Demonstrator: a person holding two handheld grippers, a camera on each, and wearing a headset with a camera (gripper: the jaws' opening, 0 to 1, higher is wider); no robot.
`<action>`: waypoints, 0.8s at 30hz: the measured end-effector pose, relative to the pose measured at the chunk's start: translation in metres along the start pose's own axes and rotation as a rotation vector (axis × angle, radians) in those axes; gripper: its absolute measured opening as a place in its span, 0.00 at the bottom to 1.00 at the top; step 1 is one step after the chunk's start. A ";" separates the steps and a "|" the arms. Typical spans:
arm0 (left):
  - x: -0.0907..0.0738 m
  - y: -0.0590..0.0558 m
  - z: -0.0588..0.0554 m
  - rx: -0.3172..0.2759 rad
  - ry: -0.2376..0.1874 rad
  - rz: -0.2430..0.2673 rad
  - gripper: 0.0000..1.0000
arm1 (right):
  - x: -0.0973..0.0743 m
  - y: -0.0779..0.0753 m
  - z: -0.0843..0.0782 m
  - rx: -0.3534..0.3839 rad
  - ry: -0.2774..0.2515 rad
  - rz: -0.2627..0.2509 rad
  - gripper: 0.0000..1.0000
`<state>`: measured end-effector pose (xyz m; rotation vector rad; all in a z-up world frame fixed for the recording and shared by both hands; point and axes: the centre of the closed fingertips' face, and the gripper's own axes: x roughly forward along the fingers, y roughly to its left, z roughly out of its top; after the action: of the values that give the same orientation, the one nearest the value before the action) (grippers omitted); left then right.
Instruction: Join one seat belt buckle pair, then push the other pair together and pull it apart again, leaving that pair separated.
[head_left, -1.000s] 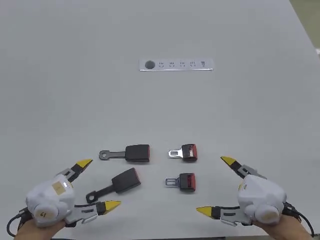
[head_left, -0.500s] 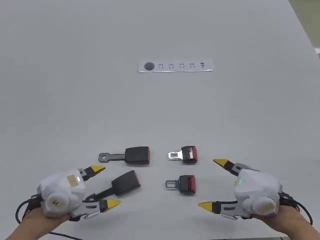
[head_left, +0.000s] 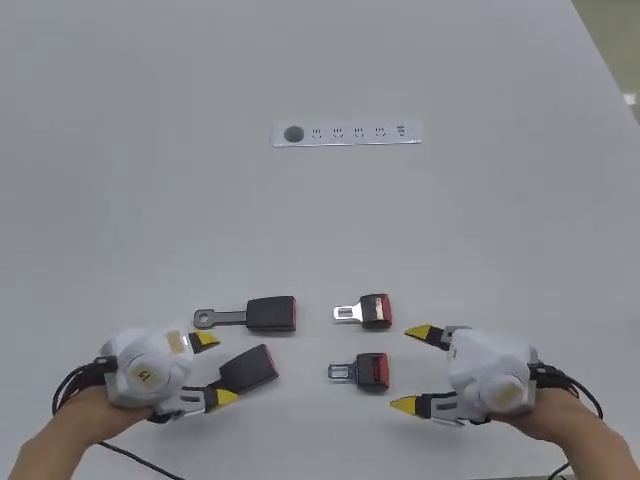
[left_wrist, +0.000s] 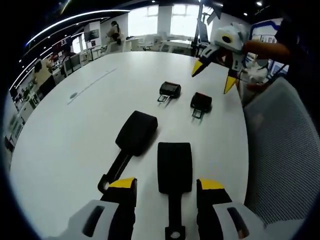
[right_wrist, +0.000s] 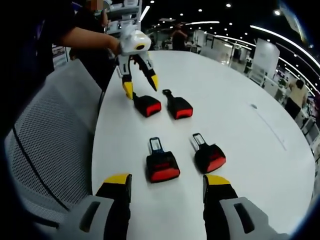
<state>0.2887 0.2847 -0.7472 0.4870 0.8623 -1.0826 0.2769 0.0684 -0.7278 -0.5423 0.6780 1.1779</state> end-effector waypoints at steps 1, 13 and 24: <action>0.002 0.001 0.000 0.009 0.013 -0.004 0.48 | 0.001 0.000 -0.001 -0.001 0.004 0.006 0.54; 0.015 -0.005 -0.001 0.043 0.099 -0.088 0.41 | 0.016 0.003 0.001 -0.042 0.048 0.075 0.45; 0.020 -0.016 -0.005 0.071 0.167 -0.126 0.35 | 0.029 0.006 -0.006 -0.072 0.100 0.136 0.39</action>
<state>0.2770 0.2701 -0.7655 0.5952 1.0148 -1.2038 0.2768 0.0852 -0.7533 -0.6265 0.7701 1.3128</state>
